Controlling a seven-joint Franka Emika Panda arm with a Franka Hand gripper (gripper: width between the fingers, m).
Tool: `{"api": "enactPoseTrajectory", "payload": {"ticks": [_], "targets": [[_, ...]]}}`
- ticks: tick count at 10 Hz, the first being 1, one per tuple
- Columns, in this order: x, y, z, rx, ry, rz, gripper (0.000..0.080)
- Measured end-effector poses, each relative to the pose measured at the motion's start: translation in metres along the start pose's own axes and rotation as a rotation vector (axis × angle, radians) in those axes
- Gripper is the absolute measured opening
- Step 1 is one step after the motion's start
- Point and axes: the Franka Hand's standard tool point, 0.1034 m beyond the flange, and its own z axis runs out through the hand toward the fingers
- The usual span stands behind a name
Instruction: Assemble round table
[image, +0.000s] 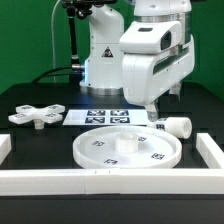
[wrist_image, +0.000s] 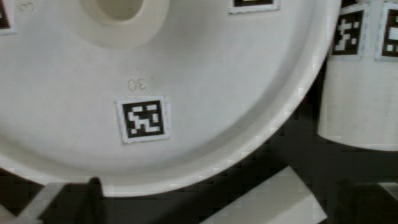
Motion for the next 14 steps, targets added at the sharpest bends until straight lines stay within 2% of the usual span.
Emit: {"api": "enactPoseTrajectory", "payload": {"ticks": [4, 5, 6, 8, 9, 12, 14], "targets": [[-0.001, 0.0, 0.0, -0.001, -0.001, 0.0, 0.0649], [-0.003, 0.003, 0.0, -0.009, 0.0, -0.034, 0.0649], [-0.017, 0.014, 0.006, -0.053, 0.011, -0.165, 0.0649], [-0.034, 0.028, 0.009, -0.097, 0.005, -0.291, 0.0649], [-0.039, 0.032, 0.011, -0.097, 0.005, -0.293, 0.0649], [-0.04, 0.031, 0.013, -0.093, 0.004, -0.28, 0.0649], [-0.047, 0.038, 0.026, -0.105, 0.011, -0.319, 0.0649]]}}
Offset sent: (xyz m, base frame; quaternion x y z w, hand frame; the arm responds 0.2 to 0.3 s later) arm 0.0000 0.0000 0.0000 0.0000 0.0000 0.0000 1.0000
